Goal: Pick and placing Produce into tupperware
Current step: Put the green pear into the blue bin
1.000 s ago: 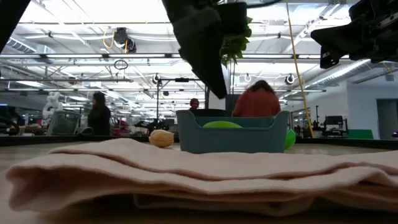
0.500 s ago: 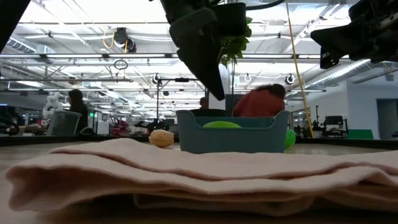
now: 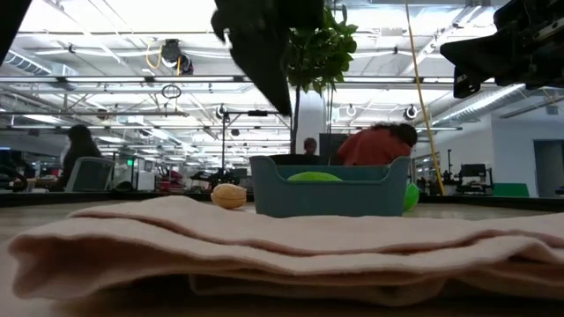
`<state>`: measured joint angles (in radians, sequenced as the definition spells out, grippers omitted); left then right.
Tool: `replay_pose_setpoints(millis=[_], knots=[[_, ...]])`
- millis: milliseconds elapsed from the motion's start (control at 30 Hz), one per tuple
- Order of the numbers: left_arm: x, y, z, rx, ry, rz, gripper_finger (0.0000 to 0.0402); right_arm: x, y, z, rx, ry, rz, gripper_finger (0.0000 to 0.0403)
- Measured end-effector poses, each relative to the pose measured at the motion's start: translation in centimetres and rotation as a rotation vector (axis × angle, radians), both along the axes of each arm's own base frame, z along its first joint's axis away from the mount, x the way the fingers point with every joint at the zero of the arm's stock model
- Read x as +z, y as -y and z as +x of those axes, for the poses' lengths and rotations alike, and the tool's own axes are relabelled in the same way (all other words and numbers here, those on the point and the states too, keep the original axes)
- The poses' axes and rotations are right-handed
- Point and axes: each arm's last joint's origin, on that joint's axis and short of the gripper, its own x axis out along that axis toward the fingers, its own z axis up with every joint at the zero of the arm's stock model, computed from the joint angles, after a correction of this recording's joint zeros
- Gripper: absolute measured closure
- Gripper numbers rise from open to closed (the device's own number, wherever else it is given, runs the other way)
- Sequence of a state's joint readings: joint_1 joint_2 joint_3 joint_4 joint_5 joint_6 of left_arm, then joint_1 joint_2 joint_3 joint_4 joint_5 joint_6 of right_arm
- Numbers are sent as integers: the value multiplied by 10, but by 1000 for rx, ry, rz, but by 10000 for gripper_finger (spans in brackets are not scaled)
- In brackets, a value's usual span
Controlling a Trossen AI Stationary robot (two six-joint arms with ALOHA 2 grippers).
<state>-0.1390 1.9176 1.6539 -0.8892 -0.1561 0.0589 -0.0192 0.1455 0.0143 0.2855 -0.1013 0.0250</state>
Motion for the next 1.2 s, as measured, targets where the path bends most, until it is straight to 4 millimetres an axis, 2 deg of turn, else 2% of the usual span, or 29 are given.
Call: replay_pose_setpoints(millis=[267,467,767,1000,1200], knots=[[57,-14,-41,66,179,68,384,0,0,0,0,0,-2,403],[74,-27,-81,123,332,66,400,0,0,0,0,0,-3,403],[58,-37,-144,172,513,11,383,0,0,0,2,0,14,403],[46,-41,-174,230,754,-24,398,0,0,0,2,1,14,403],[15,-45,-197,233,884,-18,399,0,0,0,3,-1,17,403]])
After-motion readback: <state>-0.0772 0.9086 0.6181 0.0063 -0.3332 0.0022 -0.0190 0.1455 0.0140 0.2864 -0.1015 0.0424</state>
